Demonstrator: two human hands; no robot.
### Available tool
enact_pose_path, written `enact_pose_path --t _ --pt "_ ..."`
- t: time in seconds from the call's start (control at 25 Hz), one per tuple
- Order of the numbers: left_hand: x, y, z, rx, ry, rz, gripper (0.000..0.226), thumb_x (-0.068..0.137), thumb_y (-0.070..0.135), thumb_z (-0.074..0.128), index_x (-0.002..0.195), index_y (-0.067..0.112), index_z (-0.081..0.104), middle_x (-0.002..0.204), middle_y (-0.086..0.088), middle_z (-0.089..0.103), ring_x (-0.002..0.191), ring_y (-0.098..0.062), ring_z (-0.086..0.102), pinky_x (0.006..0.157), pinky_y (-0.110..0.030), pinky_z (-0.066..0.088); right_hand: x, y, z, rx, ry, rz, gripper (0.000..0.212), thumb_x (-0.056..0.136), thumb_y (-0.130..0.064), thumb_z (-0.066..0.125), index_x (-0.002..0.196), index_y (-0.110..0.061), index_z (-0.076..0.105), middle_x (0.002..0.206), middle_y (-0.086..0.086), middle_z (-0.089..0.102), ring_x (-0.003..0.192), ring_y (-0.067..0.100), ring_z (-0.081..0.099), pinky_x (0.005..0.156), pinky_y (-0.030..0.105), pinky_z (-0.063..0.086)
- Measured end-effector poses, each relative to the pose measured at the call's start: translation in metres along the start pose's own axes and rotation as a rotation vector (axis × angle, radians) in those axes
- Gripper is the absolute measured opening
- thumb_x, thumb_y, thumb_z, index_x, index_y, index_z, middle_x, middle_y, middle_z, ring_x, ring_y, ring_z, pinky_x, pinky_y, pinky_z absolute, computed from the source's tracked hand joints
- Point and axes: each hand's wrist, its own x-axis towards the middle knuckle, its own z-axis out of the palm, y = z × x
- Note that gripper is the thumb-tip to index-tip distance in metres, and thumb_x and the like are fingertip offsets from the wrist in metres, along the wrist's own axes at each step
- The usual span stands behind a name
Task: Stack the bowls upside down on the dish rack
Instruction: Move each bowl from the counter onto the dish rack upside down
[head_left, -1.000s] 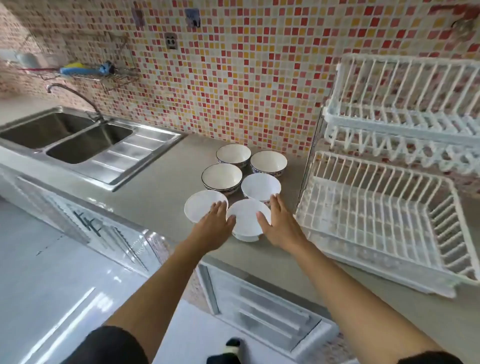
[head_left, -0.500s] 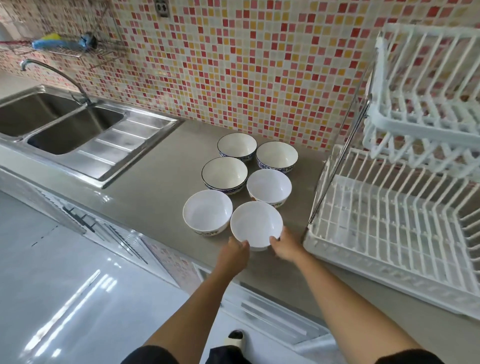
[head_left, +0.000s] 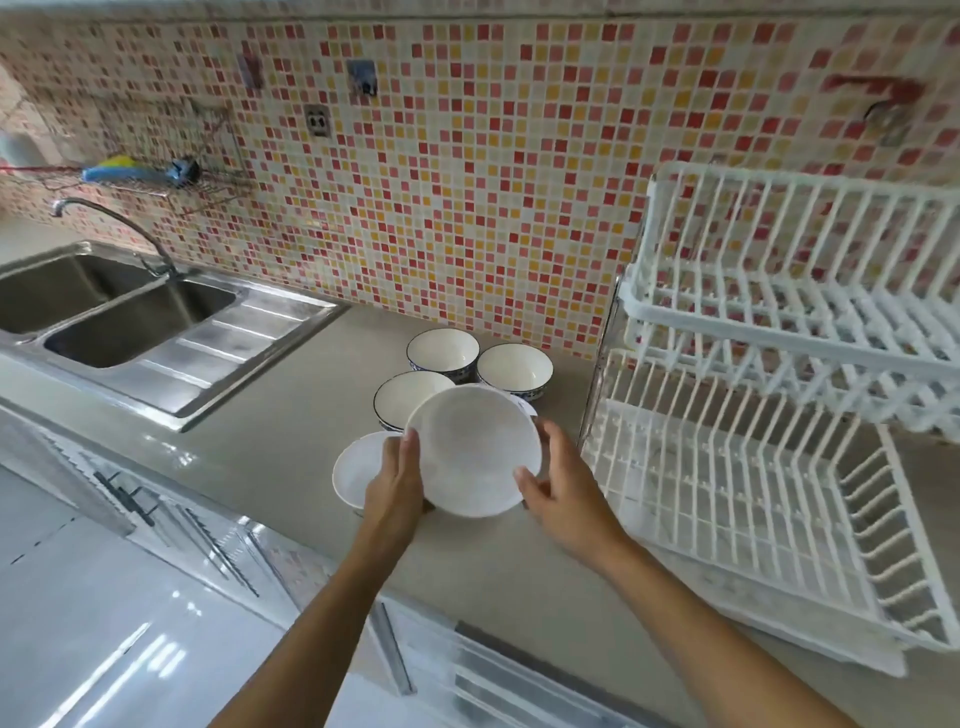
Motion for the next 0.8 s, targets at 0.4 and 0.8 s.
enact_pose_path --t 0.4,0.8 --pt "-0.015 0.203 0.041 -0.426 -0.380 0.541 0.047 0.075 0.062 0.039 0.097 0.020 0.047 0.107 -0.004 0.061 0.103 -0.016 0.061 0.088 -0.028 0.051 -0.012 -0.147 -0.171 0.239 0.100 -0.259 0.052 0.073 -0.061 0.040 0.119 -0.045 0.023 0.116 -0.015 0.059 0.094 0.003 0.062 0.088 0.031 0.055" --pt "0.024 0.273 0.170 0.361 -0.702 0.811 0.091 0.075 0.046 0.072 0.145 0.028 0.016 0.132 -0.002 0.047 0.110 -0.022 0.058 0.082 -0.026 0.053 0.022 -0.083 -0.298 -0.282 0.269 -0.109 0.101 0.067 -0.052 0.073 0.147 -0.030 0.017 0.152 -0.006 0.023 0.136 0.013 0.031 0.109 0.034 0.036"
